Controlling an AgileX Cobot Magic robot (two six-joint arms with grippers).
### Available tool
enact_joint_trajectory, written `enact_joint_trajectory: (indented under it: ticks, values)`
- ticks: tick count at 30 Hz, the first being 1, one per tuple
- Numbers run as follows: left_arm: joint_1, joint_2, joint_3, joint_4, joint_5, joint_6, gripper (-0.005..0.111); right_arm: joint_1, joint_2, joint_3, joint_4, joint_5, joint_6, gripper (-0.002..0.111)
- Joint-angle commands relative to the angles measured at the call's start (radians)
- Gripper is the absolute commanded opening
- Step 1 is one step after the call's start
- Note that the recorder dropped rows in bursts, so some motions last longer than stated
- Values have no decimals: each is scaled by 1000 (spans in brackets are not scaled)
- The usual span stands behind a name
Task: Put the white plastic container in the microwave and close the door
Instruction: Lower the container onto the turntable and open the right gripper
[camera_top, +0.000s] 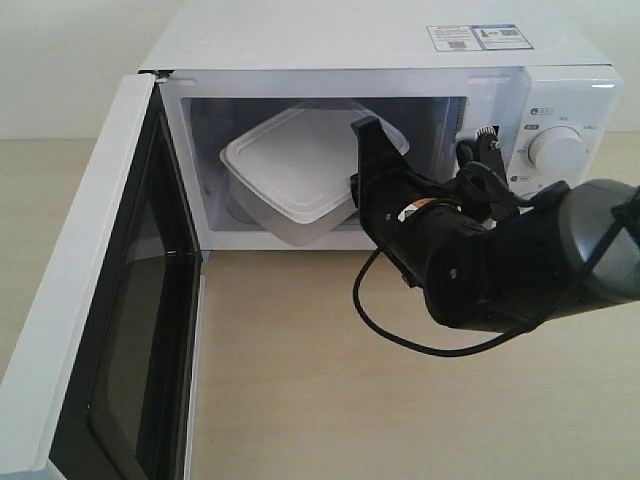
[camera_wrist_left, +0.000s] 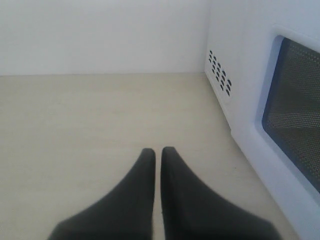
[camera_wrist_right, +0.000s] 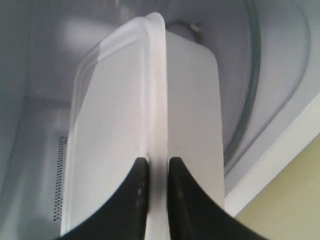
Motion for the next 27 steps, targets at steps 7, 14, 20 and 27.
enact_joint_trajectory:
  ticks: [7, 14, 20, 27]
  values:
    - [4, -3, 4, -5, 3, 6, 4, -1, 25, -12, 34, -54, -21, 0]
    - [4, -3, 4, -5, 3, 6, 4, -1, 25, -73, 58, -27, -100, 0]
    - [4, -3, 4, -5, 3, 6, 4, -1, 31, -86, 89, -31, -128, 0]
    - [4, -3, 4, -5, 3, 6, 4, -11, 70, -88, 91, -68, -112, 0]
